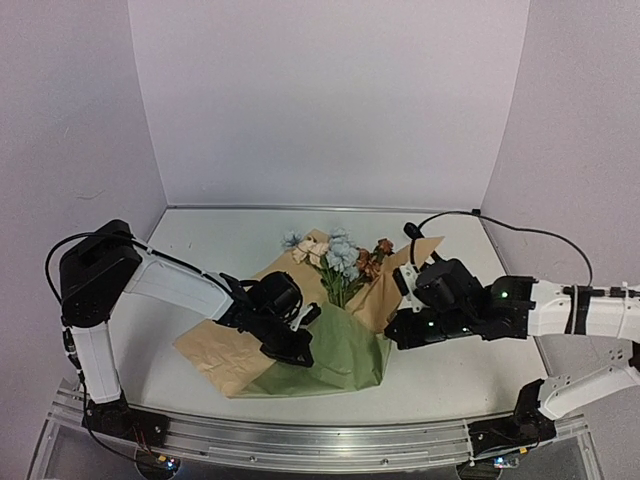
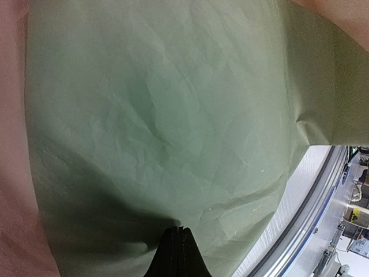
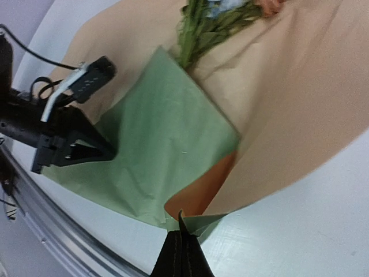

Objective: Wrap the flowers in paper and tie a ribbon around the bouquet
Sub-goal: Fold the one-fourth-folded wrapping paper at the center of the board.

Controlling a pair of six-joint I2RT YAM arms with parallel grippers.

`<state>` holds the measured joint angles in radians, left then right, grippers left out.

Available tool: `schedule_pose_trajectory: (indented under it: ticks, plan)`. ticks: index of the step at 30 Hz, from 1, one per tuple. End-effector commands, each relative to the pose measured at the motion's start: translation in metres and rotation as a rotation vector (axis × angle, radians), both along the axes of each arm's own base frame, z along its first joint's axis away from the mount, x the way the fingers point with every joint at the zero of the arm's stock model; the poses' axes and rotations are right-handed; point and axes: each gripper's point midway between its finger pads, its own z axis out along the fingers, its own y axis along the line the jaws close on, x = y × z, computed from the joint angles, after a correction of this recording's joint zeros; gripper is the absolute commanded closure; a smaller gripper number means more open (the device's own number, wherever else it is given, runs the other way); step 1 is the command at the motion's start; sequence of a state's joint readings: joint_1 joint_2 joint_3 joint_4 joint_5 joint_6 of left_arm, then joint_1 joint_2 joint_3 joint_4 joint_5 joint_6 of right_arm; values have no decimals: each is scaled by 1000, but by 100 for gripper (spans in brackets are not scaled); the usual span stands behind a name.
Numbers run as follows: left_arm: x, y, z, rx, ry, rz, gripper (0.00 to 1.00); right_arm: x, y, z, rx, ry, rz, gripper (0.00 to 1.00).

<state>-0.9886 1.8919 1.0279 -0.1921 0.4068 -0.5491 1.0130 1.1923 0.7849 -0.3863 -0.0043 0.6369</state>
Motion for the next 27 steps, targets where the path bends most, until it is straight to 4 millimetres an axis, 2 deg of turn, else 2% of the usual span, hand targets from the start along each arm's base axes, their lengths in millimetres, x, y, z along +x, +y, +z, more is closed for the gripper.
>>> schedule_pose_trajectory:
  ticks: [1, 4, 8, 14, 20, 25, 27]
  plan:
    - [14, -2, 2, -24, -32, 38, 99, -4, 78, 24, 204, 88, 160, 100]
    - [17, 2, 6, -35, -36, 51, 100, -1, 103, 18, 222, 151, 188, 100]
    - [20, 7, 15, -52, -45, 65, 100, 9, 126, -3, 253, 252, 179, 100]
    - [25, 17, 27, -73, -47, 103, 99, 16, 134, -39, 249, 329, 125, 100]
    - [35, 25, 52, -139, -40, 151, 95, 18, 138, -63, 239, 375, 90, 100]
    - [52, 35, 86, -272, -6, 215, 85, 18, 142, -73, 247, 391, 87, 100]
    - [62, 40, 96, -315, 9, 247, 77, 18, 142, -75, 249, 394, 85, 100]
